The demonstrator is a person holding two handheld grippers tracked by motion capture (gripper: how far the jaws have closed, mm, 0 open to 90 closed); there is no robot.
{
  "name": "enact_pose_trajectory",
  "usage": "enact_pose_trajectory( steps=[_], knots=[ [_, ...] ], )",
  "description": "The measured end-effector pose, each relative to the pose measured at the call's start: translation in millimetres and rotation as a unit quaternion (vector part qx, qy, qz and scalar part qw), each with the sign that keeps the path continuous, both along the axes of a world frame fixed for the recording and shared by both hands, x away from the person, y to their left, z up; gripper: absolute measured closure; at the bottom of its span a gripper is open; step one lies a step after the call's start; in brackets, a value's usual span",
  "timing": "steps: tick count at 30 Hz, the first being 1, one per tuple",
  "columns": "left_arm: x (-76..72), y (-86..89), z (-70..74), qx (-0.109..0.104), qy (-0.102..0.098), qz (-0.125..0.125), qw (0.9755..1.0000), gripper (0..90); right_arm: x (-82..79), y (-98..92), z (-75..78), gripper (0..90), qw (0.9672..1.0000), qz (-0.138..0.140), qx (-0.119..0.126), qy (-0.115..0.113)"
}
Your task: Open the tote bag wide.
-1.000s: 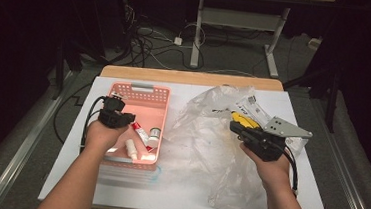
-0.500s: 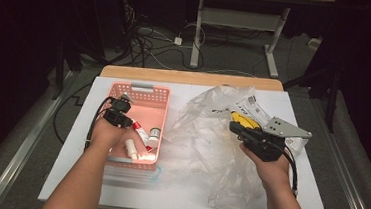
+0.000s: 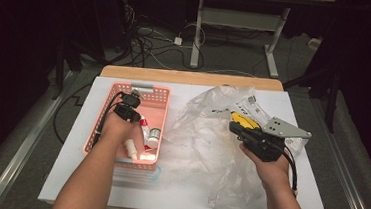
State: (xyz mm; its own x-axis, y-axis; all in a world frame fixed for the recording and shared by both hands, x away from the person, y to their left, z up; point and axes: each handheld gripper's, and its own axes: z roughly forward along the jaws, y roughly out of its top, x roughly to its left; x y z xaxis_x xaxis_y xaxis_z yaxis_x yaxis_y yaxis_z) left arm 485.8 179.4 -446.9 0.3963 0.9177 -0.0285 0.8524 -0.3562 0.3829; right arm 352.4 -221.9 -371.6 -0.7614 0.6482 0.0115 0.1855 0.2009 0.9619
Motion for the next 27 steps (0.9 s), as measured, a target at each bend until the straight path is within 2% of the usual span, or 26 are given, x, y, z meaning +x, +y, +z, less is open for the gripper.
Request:
enact_pose_trajectory(
  steps=[5, 12, 13, 16, 19, 22, 25, 27],
  knots=[
    [0.2, -6.8, 3.5, -0.005, -0.015, -0.005, 0.9999, 87.5, 1.0, -0.3, -1.3, 90.0, 1.0000, 0.000, -0.002, 0.001],
    [-10.6, -7.3, 18.0, -0.015, -0.034, -0.010, 0.9992, 87.1, 0.4, 2.3, -2.0, 90.0, 1.0000, 0.001, -0.005, 0.002],
    [-11.6, -7.6, 19.3, -0.023, -0.034, -0.009, 0.9991, 84.8, 0.2, 2.7, -2.1, 90.0, 1.0000, 0.002, -0.006, 0.001],
    [-13.1, -10.6, 19.3, -0.047, -0.020, -0.005, 0.9987, 62.2, -0.6, 3.6, -1.6, 90.0, 1.0000, 0.003, -0.007, 0.001],
    [-13.9, -18.7, 15.3, -0.036, -0.013, -0.005, 0.9992, 43.2, -1.1, 3.6, -1.2, 90.0, 1.0000, 0.004, -0.007, -0.001],
    [-13.6, -23.9, 10.2, -0.015, -0.001, 0.004, 0.9999, 34.7, -1.6, 3.4, -1.0, 90.0, 1.0000, 0.003, -0.007, 0.000],
    [-13.2, -22.8, 6.7, -0.016, 0.017, 0.011, 0.9997, 34.6, -1.8, 2.9, -0.5, 90.0, 1.0000, 0.003, -0.006, -0.002],
    [-12.9, -20.9, 4.3, -0.023, 0.038, 0.012, 0.9990, 37.5, -1.9, 2.4, -0.2, 90.0, 1.0000, 0.004, -0.004, -0.002]
  ],
)
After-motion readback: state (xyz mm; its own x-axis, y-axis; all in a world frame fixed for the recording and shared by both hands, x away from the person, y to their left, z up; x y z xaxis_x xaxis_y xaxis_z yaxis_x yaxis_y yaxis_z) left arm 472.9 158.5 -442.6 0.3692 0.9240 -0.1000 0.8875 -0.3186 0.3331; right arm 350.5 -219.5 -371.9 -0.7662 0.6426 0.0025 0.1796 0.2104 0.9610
